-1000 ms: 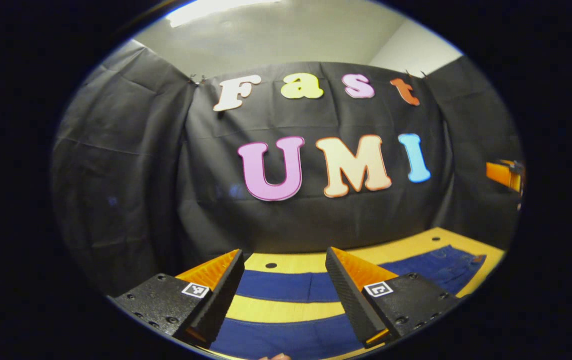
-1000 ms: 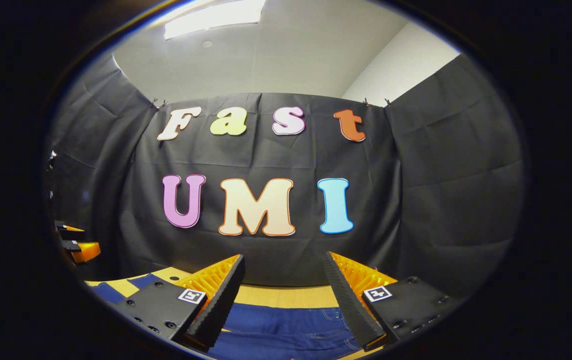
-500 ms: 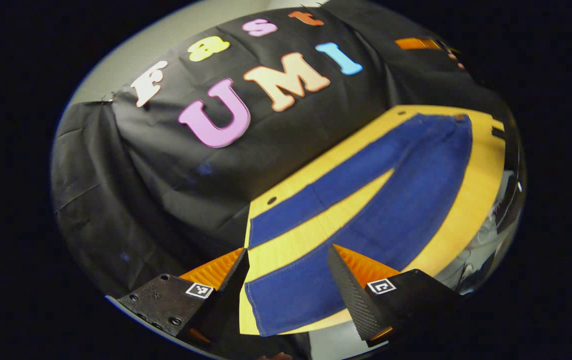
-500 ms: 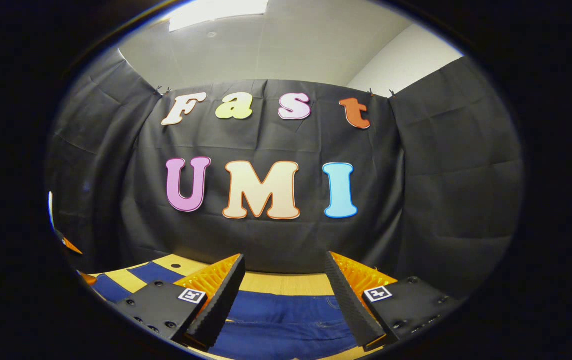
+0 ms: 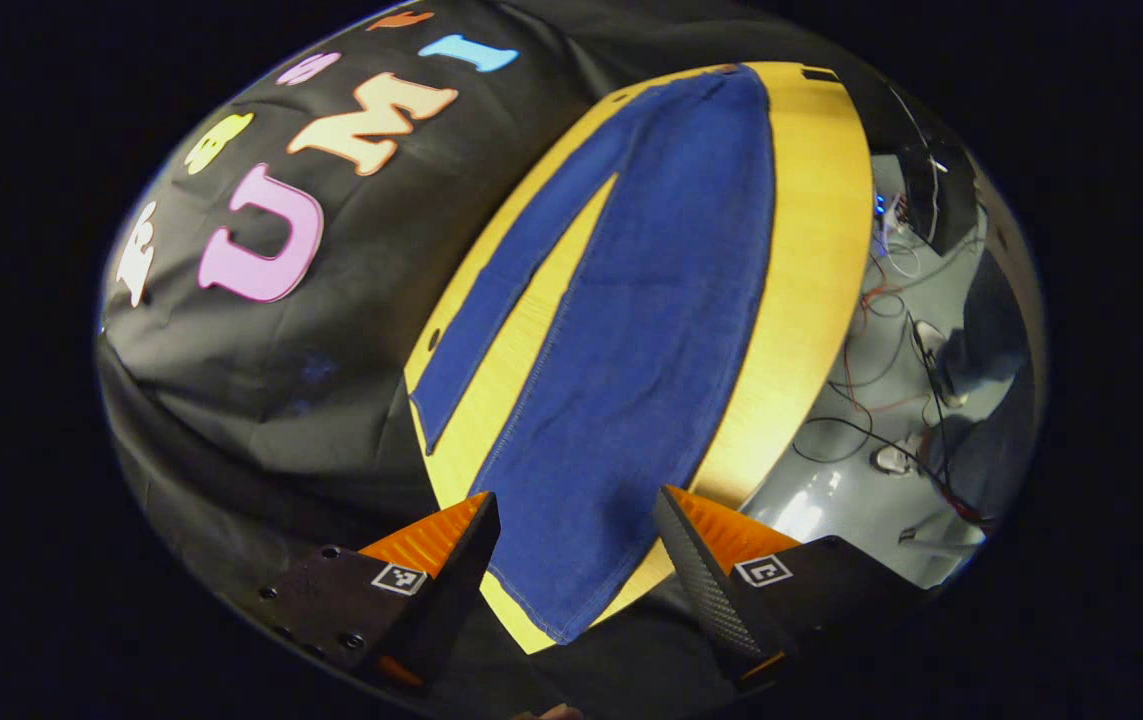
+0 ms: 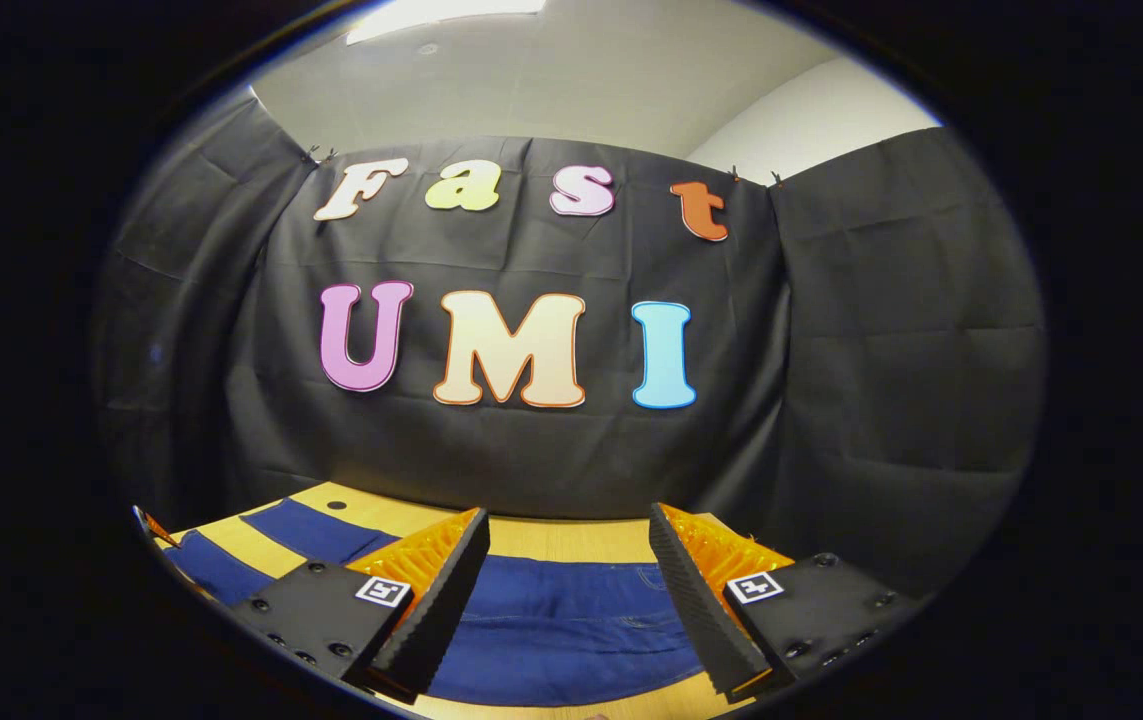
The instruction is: Grasp the waist and the cuffs of the jeans and fold them to make the two legs overlap; first hold the waist and fold one-third of the jeans toward the cuffs, then hold the cuffs and fold the remaining one-third in the same direction to finish folding.
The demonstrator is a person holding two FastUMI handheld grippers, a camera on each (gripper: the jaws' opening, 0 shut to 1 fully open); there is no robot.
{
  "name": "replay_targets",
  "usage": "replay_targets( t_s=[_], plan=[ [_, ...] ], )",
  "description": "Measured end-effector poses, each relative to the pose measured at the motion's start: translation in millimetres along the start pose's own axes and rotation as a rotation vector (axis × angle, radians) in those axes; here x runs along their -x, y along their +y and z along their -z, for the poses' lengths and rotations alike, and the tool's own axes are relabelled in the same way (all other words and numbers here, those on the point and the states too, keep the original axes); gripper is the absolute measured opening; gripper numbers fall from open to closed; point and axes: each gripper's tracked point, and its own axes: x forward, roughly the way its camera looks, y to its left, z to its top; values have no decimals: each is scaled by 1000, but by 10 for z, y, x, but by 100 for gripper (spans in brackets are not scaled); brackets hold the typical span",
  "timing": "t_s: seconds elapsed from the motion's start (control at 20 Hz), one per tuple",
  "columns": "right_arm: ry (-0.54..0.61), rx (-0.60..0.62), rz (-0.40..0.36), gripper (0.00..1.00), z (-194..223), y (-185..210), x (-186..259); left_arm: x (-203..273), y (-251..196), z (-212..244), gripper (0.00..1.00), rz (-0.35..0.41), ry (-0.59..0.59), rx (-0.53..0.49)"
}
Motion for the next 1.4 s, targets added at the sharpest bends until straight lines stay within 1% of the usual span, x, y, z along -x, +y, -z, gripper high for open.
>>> replay_targets(
  t_s=[0.1, 0.15, 0.2, 0.25, 0.3, 0.35, 0.45, 0.5, 0.6, 0.65, 0.7, 0.75, 0.8, 0.95, 1.05, 1.1, 1.15, 1.2, 1.25, 1.3, 1.4],
  plan=[
    [5, 6, 5, 99, 17, 43, 4, -93, -69, 127, 95, 37, 34, -24],
    [10, 13, 8, 100, 39, 60, 12, -119, -94, 169, 95, 52, 51, -39],
    [11, 22, 12, 100, 38, 65, 24, -148, -98, 144, 96, 56, 29, -60],
    [10, 33, 21, 99, 47, 62, 34, -163, -103, 126, 93, 70, 26, -73],
    [9, 39, 28, 100, 41, 62, 41, -210, -103, 109, 89, 76, 21, -80],
    [12, 39, 34, 99, 67, 71, 40, -253, -81, 104, 87, 82, 20, -89],
    [22, 30, 44, 100, 107, 94, 38, -356, -69, 75, 84, 105, 20, -94],
    [22, 30, 48, 99, 112, 99, 39, -418, -91, 57, 71, 117, 21, -97],
    [26, 52, 54, 99, 149, 83, 33, -490, -92, 37, 46, 129, 41, -126],
    [27, 70, 55, 99, 170, 62, 24, -507, -108, 42, 33, 147, 49, -139],
    [37, 93, 50, 99, 205, 31, 12, -519, -139, 72, 21, 167, 56, -136],
    [52, 123, 42, 100, 273, -5, -13, -528, -146, 73, 8, 169, 58, -122],
    [71, 165, 34, 100, 350, -60, -34, -552, -144, 66, 3, 165, 58, -101],
    [132, 331, 9, 99, 622, -330, -96, -538, -159, 56, 0, 182, 65, -61],
    [189, 444, -44, 100, 883, -475, -162, -535, -168, 42, 0, 197, 78, -37],
    [223, 495, -71, 98, 1040, -543, -185, -527, -165, 40, 0, 204, 84, -38],
    [250, 538, -94, 97, 1192, -624, -173, -535, -167, 33, 0, 205, 95, -39],
    [283, 577, -112, 98, 1341, -708, -163, -521, -164, 56, 0, 201, 112, -43],
    [317, 611, -131, 100, 1489, -791, -174, -523, -163, 62, 0, 196, 118, -53],
    [349, 645, -150, 98, 1638, -851, -169, -526, -160, 78, 0, 190, 125, -63],
    [418, 722, -201, 98, 1959, -943, -134, -527, -165, 84, 0, 187, 145, -68]
  ],
)
